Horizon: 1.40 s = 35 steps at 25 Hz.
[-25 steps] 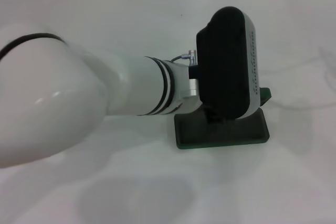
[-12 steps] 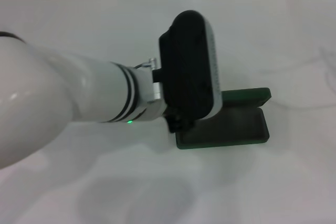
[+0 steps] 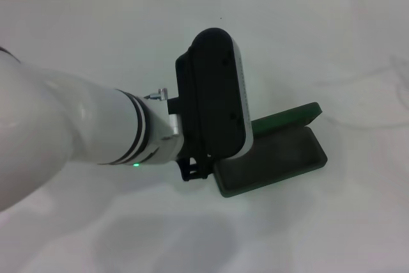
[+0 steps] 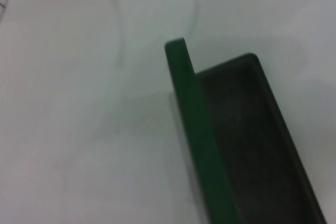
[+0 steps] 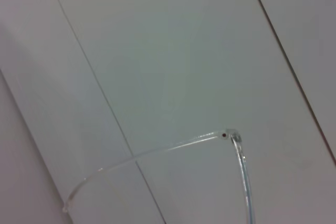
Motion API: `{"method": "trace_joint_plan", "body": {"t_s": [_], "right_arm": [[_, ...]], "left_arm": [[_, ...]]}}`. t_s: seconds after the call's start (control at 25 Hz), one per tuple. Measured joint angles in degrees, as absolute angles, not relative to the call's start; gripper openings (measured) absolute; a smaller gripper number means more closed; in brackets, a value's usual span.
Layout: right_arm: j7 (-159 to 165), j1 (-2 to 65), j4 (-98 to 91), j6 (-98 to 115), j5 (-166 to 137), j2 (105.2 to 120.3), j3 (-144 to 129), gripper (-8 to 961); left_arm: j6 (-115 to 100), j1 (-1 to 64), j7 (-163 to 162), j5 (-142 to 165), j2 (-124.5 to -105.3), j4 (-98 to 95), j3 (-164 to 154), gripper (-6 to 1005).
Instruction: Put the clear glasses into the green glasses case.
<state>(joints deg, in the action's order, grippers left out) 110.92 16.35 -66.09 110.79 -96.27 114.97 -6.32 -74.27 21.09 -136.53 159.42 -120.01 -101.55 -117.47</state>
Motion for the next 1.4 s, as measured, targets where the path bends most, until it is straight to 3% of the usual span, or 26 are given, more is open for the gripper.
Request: {"method": "trace_joint_plan", "body": {"t_s": [0.64, 1.4], "right_arm": [[109.85, 16.01, -63.05, 110.37, -96.33, 114.48, -6.1, 81], [109.51, 15.68, -62.2, 110.67, -96.33, 114.54, -6.5, 81]], "left_arm": [[-73.87, 21.82, -136.74, 161.98, -120.07, -102.41, -118.07, 460], [-70.33, 23.17, -137.01, 161.87, -120.16, -98.03, -119.43, 371]]}}
